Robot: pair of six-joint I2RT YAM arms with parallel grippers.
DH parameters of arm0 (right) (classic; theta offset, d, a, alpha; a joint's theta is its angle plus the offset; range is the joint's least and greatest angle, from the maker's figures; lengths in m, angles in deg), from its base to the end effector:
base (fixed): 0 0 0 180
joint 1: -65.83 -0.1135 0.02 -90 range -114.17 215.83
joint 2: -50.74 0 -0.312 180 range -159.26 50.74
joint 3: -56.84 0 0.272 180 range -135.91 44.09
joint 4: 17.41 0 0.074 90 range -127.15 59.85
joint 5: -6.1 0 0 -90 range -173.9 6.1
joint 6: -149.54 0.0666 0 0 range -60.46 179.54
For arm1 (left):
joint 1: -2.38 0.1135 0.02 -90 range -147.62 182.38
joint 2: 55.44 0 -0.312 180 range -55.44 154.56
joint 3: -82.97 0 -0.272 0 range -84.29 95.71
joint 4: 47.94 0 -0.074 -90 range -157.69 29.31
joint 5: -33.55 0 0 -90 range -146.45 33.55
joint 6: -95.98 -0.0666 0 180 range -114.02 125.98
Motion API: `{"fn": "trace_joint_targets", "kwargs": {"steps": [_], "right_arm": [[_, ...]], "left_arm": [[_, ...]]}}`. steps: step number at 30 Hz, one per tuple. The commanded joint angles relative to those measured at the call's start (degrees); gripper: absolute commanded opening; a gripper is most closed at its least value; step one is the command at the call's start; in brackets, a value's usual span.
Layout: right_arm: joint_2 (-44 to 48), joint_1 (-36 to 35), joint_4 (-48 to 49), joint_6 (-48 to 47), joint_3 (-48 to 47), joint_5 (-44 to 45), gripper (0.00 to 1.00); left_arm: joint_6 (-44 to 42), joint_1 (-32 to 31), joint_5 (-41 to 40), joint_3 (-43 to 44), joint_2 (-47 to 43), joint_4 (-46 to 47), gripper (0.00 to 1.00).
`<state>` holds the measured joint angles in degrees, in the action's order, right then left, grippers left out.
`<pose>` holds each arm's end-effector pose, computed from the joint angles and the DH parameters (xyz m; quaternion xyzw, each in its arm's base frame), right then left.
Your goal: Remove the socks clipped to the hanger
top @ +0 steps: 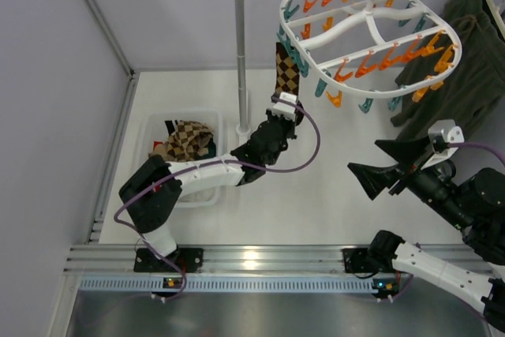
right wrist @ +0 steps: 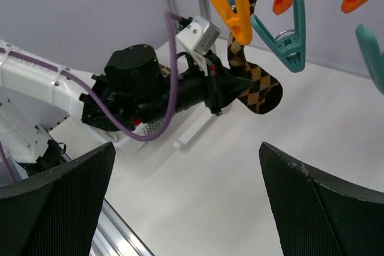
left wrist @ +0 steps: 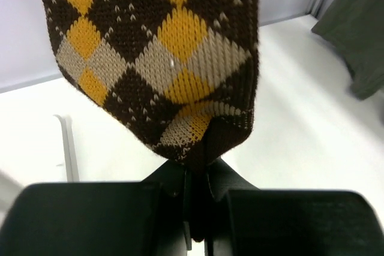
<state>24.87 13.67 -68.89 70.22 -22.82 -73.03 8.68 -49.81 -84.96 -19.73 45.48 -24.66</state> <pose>0.0340 0.0233 0.4747 -0.1803 0.6691 0.3183 0.6469 0.3076 -0.3446 0.3101 0.1301 0.6969 -0.1600 0.6869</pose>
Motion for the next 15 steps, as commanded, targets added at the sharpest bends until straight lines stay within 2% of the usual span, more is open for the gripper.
{"fn": "trace_joint_targets", "kwargs": {"steps": [1, 8, 12, 15], "right_arm": [[0.56, 0.57, 1.48, 0.22, -3.57, -0.68, 0.99], [-0.58, 0.57, -0.98, -1.18, -9.89, -0.86, 0.99], [-2.43, 0.66, -2.74, -2.15, -12.71, 1.25, 0.99], [-4.01, 0.66, -3.8, -2.24, -14.82, 2.66, 1.0]], "left_arm": [[2.22, -3.61, -9.27, -4.25, -7.31, 4.13, 0.0], [-0.76, -13.72, -16.57, -9.45, -13.91, 4.05, 0.0], [-4.71, -20.93, -20.96, -7.53, -13.13, 4.05, 0.0], [-9.8, -26.73, -25.88, -4.02, -9.35, 3.96, 0.0]]}}
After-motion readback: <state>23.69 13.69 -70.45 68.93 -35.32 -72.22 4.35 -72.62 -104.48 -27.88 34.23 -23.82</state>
